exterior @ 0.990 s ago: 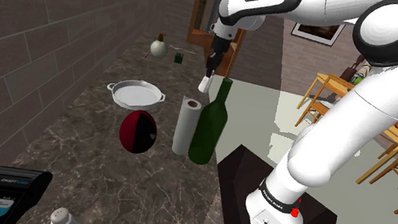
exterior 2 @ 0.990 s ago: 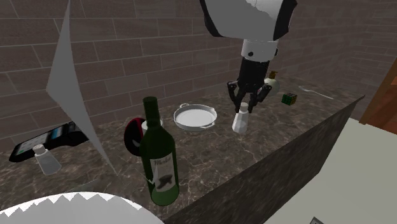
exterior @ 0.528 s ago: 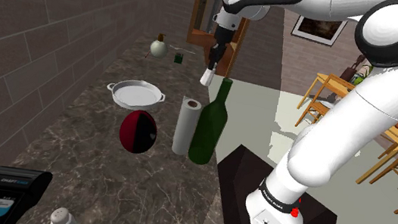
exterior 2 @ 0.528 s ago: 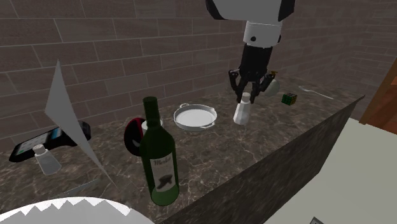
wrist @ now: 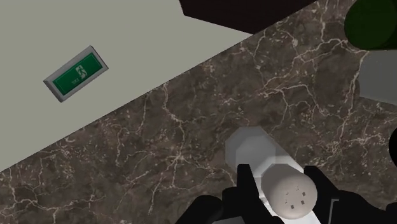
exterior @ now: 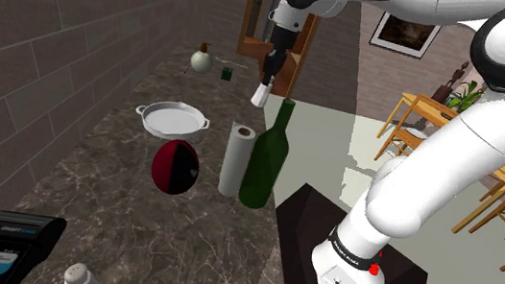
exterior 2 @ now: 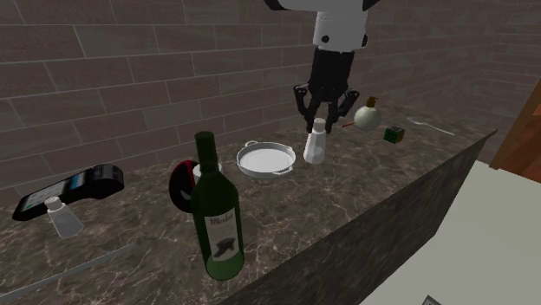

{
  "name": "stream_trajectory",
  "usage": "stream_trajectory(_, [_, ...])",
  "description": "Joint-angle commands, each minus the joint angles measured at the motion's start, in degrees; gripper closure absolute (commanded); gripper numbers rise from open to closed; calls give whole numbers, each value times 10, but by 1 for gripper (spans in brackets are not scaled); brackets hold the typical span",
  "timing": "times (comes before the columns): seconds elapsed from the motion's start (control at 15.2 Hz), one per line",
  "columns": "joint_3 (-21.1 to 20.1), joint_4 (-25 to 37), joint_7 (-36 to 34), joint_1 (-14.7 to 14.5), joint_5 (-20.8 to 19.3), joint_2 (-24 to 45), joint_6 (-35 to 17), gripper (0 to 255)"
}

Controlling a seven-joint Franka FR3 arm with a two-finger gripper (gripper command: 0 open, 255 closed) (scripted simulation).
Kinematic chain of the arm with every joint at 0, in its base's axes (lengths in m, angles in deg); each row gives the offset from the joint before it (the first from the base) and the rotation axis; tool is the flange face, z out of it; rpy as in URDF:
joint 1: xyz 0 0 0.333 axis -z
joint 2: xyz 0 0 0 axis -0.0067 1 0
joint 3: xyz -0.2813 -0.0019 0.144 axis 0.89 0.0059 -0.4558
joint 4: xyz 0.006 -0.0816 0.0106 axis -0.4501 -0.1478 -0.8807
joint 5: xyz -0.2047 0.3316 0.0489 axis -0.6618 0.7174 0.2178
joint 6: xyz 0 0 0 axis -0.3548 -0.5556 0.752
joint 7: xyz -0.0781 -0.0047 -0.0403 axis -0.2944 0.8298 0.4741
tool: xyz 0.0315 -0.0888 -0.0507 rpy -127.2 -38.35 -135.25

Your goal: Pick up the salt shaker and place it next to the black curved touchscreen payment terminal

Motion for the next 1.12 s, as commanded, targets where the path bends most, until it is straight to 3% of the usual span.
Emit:
stream_trajectory(0.0, [-17, -20, -27, -9, 0, -18, -3, 255])
stream_trajectory(0.53, [-94, -86, -138, -48, 17, -84, -10, 255])
stream_trajectory(1.06, [-175, -112, -248, -90, 49, -111, -16, 255])
